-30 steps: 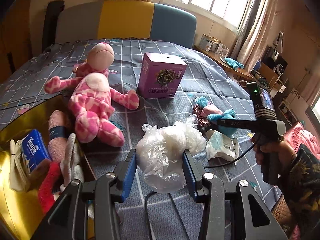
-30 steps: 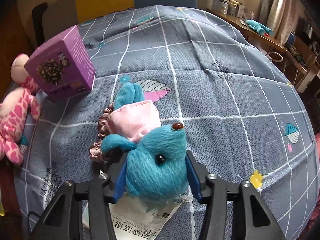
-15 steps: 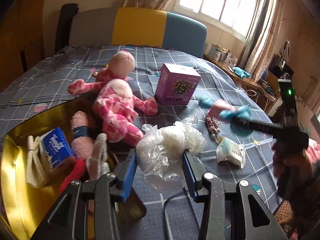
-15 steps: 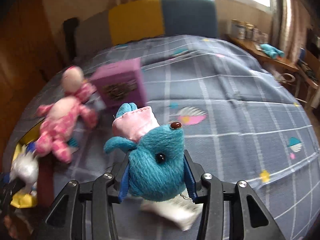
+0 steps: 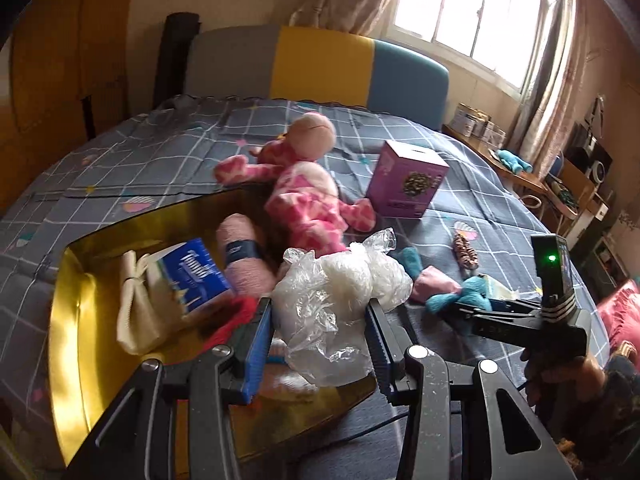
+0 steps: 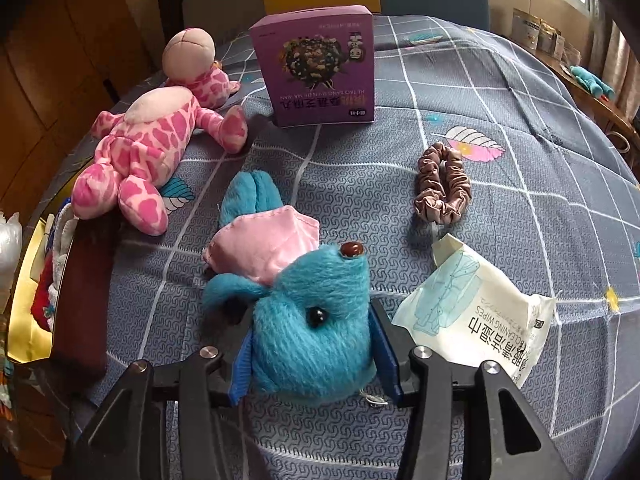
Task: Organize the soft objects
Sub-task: 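Carry the plastic bag over the gold tray with the left gripper while the right holds the plush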
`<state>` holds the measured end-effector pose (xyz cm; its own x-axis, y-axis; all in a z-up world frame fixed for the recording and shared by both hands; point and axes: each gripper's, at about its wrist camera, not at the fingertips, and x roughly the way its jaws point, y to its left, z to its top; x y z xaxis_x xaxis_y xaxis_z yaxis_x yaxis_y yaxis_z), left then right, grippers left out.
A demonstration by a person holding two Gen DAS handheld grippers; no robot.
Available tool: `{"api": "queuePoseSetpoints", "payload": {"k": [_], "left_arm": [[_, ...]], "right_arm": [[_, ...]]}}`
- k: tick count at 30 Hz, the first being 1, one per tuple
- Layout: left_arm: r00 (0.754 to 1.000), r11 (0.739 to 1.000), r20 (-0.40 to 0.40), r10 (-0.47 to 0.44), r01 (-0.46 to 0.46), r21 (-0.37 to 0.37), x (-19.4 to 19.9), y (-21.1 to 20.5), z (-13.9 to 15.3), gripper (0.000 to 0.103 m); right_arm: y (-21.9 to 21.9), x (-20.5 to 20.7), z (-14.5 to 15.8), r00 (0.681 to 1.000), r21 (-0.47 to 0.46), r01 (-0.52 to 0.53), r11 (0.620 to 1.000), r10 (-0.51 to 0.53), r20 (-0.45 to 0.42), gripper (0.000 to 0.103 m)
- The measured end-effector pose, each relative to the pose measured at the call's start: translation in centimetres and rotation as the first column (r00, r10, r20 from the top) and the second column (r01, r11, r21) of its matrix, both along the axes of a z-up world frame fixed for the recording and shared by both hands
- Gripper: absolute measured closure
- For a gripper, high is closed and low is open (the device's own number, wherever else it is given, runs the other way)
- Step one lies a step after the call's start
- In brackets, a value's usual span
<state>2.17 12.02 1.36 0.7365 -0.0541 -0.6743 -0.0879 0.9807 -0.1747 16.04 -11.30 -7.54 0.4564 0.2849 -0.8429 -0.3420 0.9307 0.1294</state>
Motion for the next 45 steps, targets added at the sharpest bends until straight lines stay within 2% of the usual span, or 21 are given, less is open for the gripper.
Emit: {"api": "queuePoseSetpoints", "payload": {"k": [8,12,22,28,38,41,45], "left_arm": [[0.998,0.998,-0.011,0.057,-0.057,0.002,-1.3,1.9,-0.6,0.057],[0.997,0.997,-0.010,0.080,-0.080,0.003,-1.9,2.7,-0.7,0.057],[0.994,0.994,-0.017,0.109,-0.109,0.002,-2.8,3.8,-1.1,0.057],[0.992,0.992,-0.021,0.127,-0.127,0.005,-3.2,4.4,-1.3,0.057],[0.988,0.989,-0.039,0.147,-0.147,0.015,-3.9,4.7,-1.9,0.057],[0.988,0.989,-0.039,0.146,-0.146,0.017,-4.0,4.6,-2.0,0.057],[0.987,0.988,-0.045,0.153,-0.152,0.021,-4.1,4.8,-2.2,0.057]], "right_arm": [[0.0,-0.3,-0.5,1.000,-0.028,-0.017,0.999,0.016,-0.004,0.046],[0.7,-0.6,-1.4,1.000,-0.122,-0.016,0.992,0.017,0.008,0.049],[0.7,-0.9,-1.3,1.000,-0.122,-0.008,0.992,0.012,0.027,0.051],[0.0,-0.3,-0.8,0.999,-0.057,0.031,0.998,-0.030,0.023,0.043],[0.9,-0.4,-0.3,0.997,-0.088,0.007,0.996,-0.001,0.072,0.040],[1.3,-0.8,-0.1,0.996,-0.084,-0.017,0.996,0.024,0.084,0.050],[2.2,-1.4,-0.1,0.993,-0.117,-0.052,0.992,0.065,0.103,0.052]]}}
